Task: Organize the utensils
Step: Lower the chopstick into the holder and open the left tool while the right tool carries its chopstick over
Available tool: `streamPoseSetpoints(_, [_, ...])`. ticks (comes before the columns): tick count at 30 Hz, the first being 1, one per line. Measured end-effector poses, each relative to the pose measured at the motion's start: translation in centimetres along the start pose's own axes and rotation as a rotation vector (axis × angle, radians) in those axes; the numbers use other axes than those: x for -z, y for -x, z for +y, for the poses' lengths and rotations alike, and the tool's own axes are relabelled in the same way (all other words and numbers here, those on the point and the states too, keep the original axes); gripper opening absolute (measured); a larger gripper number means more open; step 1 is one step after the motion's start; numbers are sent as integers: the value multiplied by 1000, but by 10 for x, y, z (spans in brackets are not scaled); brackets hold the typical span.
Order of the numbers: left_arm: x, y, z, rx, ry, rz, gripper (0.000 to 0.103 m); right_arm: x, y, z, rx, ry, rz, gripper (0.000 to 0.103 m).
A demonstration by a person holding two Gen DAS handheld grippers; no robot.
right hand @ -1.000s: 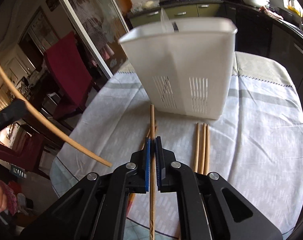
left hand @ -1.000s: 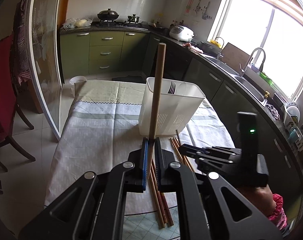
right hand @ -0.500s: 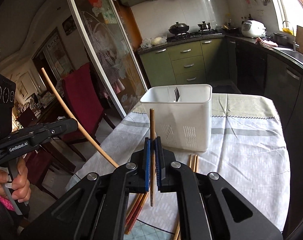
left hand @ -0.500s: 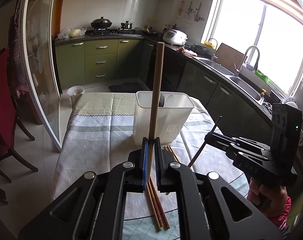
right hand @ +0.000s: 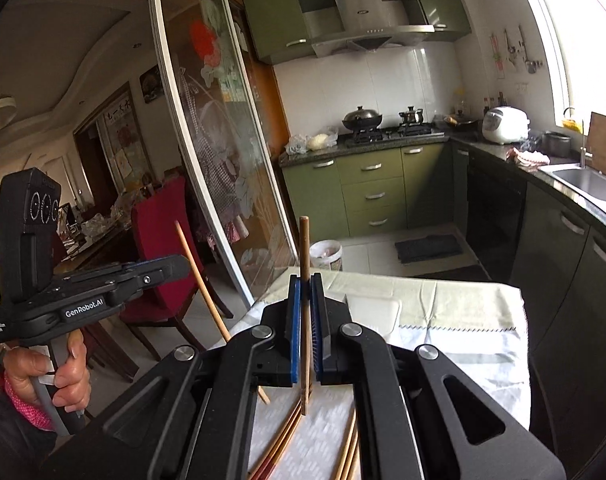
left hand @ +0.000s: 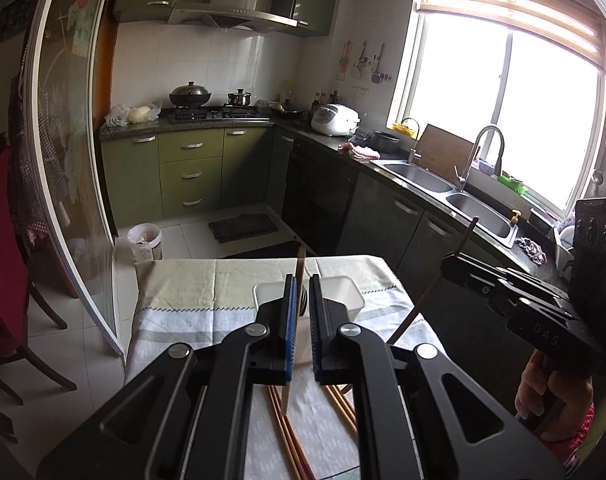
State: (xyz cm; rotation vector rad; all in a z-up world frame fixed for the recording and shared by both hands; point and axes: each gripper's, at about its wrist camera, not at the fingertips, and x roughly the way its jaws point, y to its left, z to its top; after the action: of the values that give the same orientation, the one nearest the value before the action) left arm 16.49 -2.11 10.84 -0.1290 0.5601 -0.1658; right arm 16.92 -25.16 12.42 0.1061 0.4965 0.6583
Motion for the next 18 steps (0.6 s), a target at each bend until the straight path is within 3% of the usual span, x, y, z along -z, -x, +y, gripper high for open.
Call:
streamPoseSetpoints(8, [-26, -27, -4, 3, 2, -15, 7, -61, 1, -10, 49, 0, -89, 6])
streamPoseSetpoints(15, [-9, -46, 5, -2, -1, 55, 7, -83, -30, -29, 76, -34, -128, 6])
streamPoseSetpoints(18, [7, -57, 10, -4, -16, 105, 7, -79, -51, -35, 111, -28, -103, 6])
